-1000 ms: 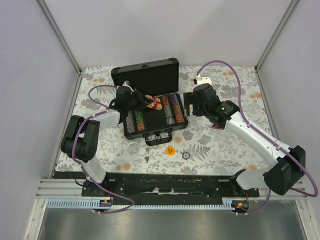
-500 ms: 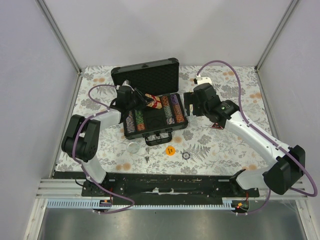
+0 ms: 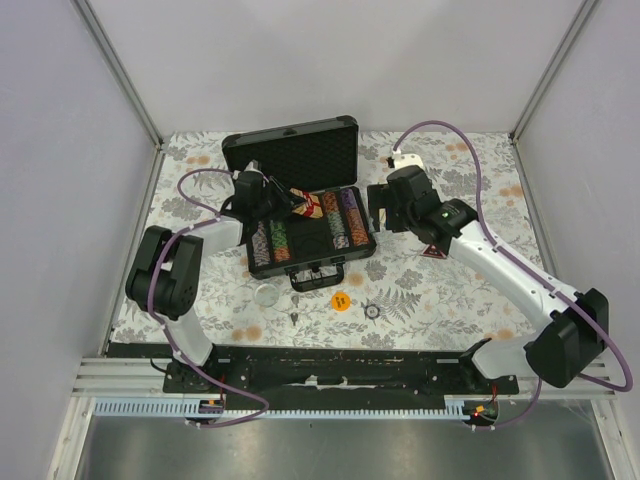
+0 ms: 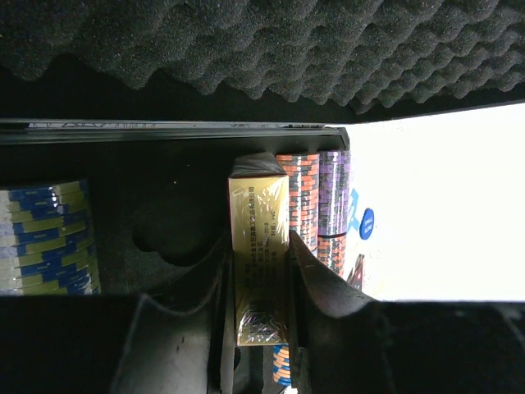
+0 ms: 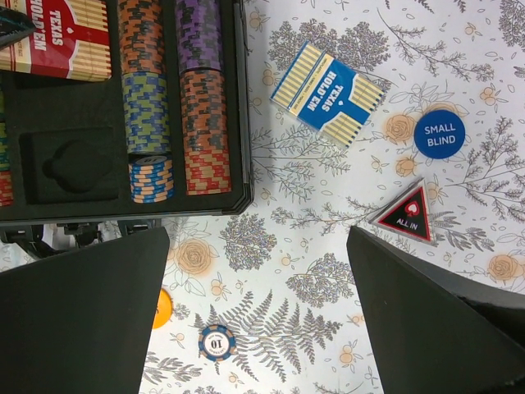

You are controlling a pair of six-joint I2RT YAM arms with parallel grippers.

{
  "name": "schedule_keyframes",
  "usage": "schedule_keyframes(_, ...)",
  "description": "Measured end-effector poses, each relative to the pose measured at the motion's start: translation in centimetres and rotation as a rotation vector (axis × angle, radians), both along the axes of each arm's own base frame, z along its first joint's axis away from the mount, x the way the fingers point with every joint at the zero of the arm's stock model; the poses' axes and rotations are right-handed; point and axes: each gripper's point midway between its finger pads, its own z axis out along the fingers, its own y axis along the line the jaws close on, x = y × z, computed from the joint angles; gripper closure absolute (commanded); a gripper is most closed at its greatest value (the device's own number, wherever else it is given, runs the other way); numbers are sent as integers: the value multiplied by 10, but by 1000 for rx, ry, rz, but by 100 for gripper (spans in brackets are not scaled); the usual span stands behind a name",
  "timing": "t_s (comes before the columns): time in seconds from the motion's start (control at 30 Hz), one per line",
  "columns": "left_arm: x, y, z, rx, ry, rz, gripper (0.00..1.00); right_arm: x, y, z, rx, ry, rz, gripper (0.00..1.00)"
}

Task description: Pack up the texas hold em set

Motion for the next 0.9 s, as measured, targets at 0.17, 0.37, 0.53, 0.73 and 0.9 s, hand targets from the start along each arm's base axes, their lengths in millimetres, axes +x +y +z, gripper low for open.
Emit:
schedule_keyframes(0.17,0,-1,-1,-18,1,-20,95,2,2,-6,-2,19,6,3)
schedule_keyframes(0.37,4,-4,-2,-41,-6,-42,55,3,5,-12,-3,37,12,3)
schedule_keyframes(0.53,2,-7,-5,-31,5,-47,39,3,7,-11,5,39,19,3)
schedule_keyframes(0.73,-4,-1,-11,19,47,-17,27,3,9,-13,7,48,22,3)
schedule_keyframes(0.9,-2,11,-4,110,59,16,27,3,10,-17,6,59,27,3)
